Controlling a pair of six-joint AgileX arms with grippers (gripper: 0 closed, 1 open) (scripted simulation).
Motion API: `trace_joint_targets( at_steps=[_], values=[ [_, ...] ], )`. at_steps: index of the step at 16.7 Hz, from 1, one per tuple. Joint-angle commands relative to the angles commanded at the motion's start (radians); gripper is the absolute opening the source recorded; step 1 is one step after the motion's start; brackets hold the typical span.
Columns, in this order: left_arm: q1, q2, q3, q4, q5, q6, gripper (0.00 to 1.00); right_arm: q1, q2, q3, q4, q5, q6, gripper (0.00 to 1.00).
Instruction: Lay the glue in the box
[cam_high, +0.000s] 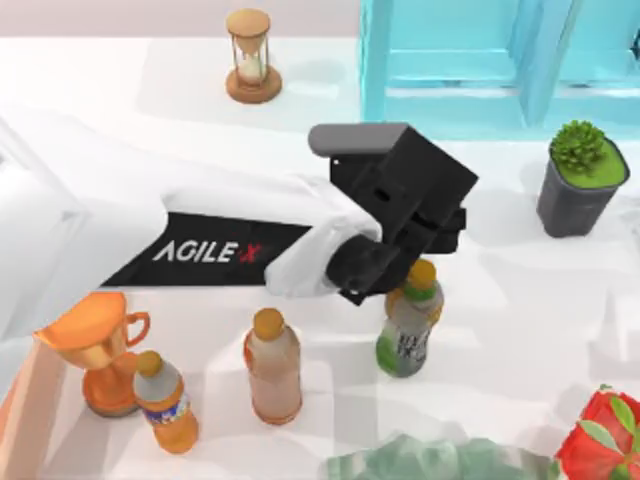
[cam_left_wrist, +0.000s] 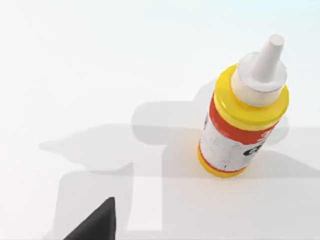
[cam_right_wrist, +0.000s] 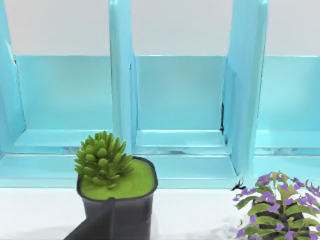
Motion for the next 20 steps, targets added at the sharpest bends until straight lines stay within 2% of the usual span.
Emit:
trace_joint_targets(
  at_steps=[4, 8, 12, 17, 20],
  values=[
    [0.062, 0.037, 0.018, 0.054, 0.038, 0.056, 1.00, 0.000, 0.000, 0.000, 0.000, 0.000, 0.000, 1.00],
    [0.132, 0.174, 0.098, 0.139, 0.087, 0.120, 1.00, 0.000, 0.000, 0.000, 0.000, 0.000, 0.000, 1.00],
    [0.125, 0.293, 0.194, 0.161, 0.086, 0.117, 1.00, 0.000, 0.000, 0.000, 0.000, 0.000, 0.000, 1.00],
    [0.117, 0.308, 0.211, 0.156, 0.082, 0.110, 1.00, 0.000, 0.000, 0.000, 0.000, 0.000, 0.000, 1.00],
    [0.117, 0.308, 0.211, 0.156, 0.082, 0.110, 0.77, 0.000, 0.000, 0.000, 0.000, 0.000, 0.000, 1.00]
  ],
)
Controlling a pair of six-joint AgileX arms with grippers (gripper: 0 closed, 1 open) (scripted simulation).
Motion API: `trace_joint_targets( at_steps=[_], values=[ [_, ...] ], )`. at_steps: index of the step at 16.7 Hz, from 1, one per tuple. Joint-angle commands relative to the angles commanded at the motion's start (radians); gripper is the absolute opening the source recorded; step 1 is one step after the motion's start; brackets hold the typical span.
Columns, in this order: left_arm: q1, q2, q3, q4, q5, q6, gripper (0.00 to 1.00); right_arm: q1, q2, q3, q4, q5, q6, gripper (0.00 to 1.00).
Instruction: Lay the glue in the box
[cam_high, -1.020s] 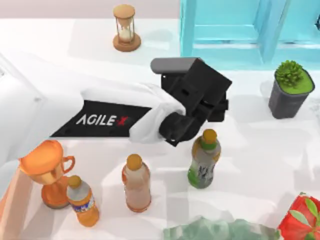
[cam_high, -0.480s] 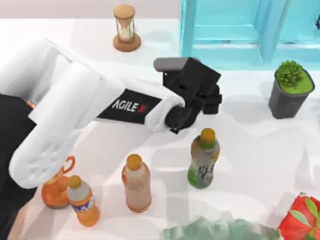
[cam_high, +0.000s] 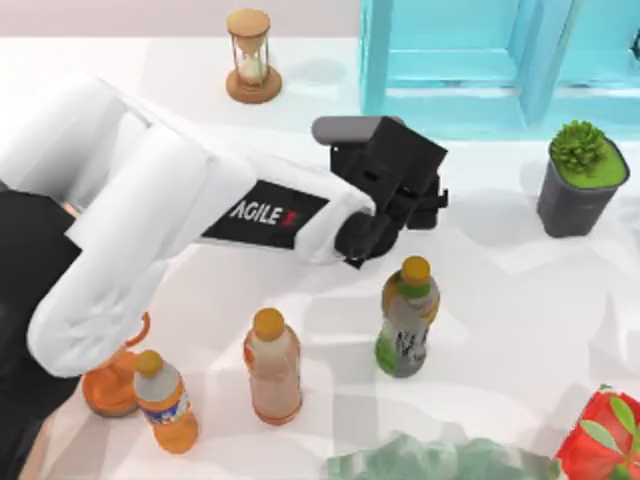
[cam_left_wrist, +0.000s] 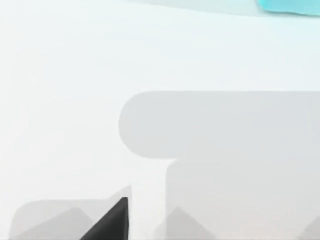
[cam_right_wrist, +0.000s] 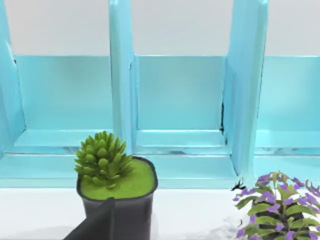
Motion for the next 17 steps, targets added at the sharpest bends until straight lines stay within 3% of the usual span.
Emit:
trace_joint_targets(
  at_steps=[10, 17],
  values=[
    [0.000, 0.000, 0.000, 0.000, 0.000, 0.000, 0.02, 0.000, 0.000, 0.000, 0.000, 0.000, 0.000, 1.00],
    [0.000, 0.000, 0.000, 0.000, 0.000, 0.000, 0.00, 0.000, 0.000, 0.000, 0.000, 0.000, 0.000, 1.00]
  ],
)
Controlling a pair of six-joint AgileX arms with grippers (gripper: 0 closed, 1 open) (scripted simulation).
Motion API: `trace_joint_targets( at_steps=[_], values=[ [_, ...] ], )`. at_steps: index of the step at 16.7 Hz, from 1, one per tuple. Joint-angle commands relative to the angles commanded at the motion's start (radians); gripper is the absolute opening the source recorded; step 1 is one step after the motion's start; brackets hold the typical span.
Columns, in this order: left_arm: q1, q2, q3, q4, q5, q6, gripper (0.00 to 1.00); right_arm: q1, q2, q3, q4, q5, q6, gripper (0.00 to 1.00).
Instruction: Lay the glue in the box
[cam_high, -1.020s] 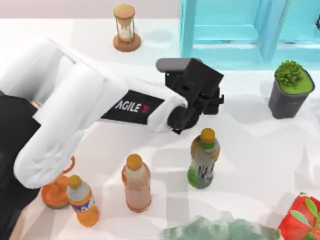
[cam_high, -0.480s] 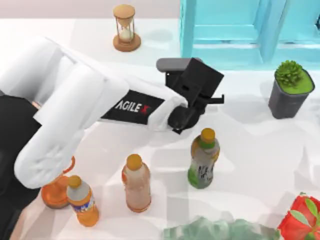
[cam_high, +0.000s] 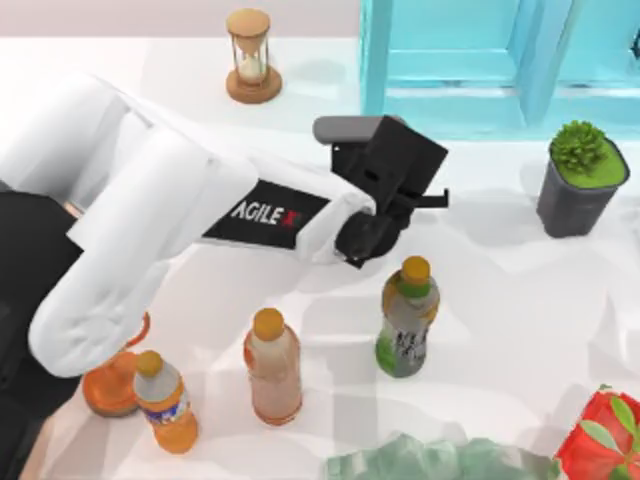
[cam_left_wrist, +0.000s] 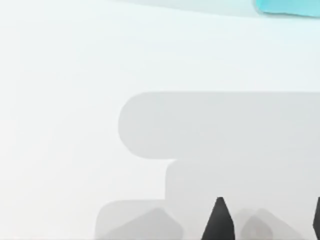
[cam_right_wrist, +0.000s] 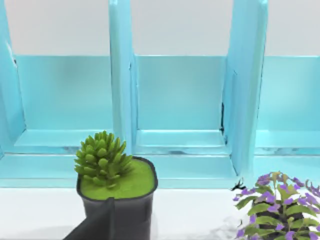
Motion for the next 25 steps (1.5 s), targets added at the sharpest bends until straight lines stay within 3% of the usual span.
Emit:
trace_joint_targets(
  at_steps=[5, 13, 19, 22, 25],
  values=[
    [0.001, -0.027, 0.024, -0.030, 0.001, 0.004, 0.00, 0.000, 0.000, 0.000, 0.000, 0.000, 0.000, 1.00],
    [-0.002, -0.165, 0.133, -0.302, -0.001, 0.001, 0.00, 0.000, 0.000, 0.000, 0.000, 0.000, 0.000, 1.00],
    [0.001, -0.173, 0.139, -0.315, -0.002, 0.003, 0.00, 0.000, 0.000, 0.000, 0.000, 0.000, 0.000, 1.00],
    [0.049, -0.218, 0.086, -0.321, 0.053, 0.065, 0.00, 0.000, 0.000, 0.000, 0.000, 0.000, 0.000, 1.00],
    [0.176, -0.328, -0.025, -0.327, 0.178, 0.204, 0.00, 0.000, 0.000, 0.000, 0.000, 0.000, 0.000, 1.00]
  ],
)
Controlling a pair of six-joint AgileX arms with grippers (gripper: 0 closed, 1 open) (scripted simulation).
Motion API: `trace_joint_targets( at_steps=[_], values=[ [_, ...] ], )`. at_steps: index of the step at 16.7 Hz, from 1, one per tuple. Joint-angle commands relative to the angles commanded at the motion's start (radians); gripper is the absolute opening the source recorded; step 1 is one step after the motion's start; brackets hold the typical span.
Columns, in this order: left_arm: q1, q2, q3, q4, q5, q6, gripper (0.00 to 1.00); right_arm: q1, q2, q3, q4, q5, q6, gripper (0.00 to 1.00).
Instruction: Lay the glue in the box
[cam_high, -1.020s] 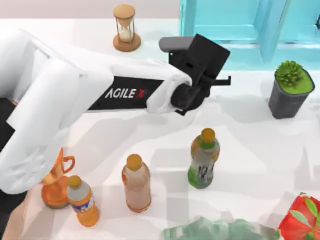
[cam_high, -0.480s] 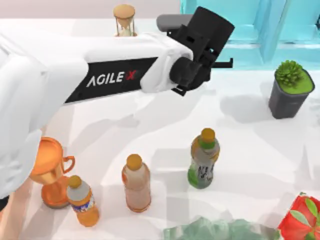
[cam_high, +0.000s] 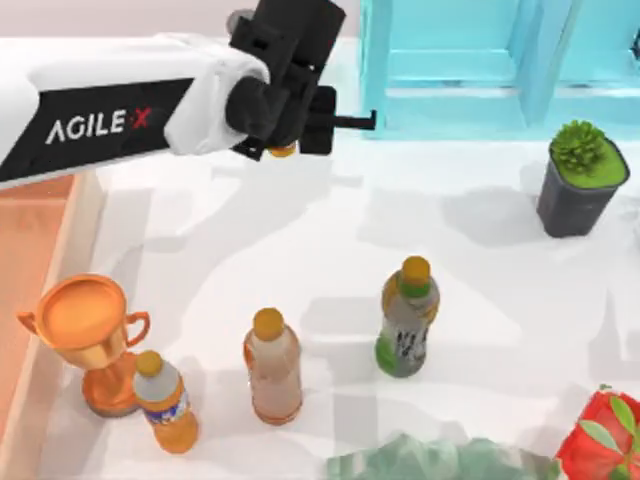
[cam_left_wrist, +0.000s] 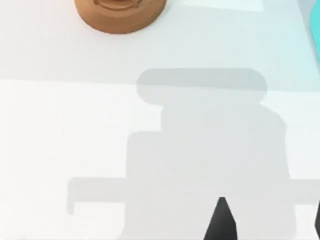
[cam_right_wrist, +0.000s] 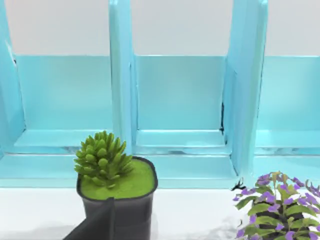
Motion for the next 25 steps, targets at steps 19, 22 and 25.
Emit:
trace_joint_targets(
  at_steps=[19, 22, 25],
  values=[
    [1.144, -0.930, -0.870, -0.001, 0.795, 0.726, 0.00, 0.000, 0.000, 0.000, 0.000, 0.000, 0.000, 1.00],
    [1.140, -0.923, -0.868, 0.002, 0.791, 0.726, 0.00, 0.000, 0.000, 0.000, 0.000, 0.000, 0.000, 1.00],
    [1.125, -0.877, -0.877, 0.061, 0.781, 0.715, 0.00, 0.000, 0.000, 0.000, 0.000, 0.000, 0.000, 1.00]
  ],
)
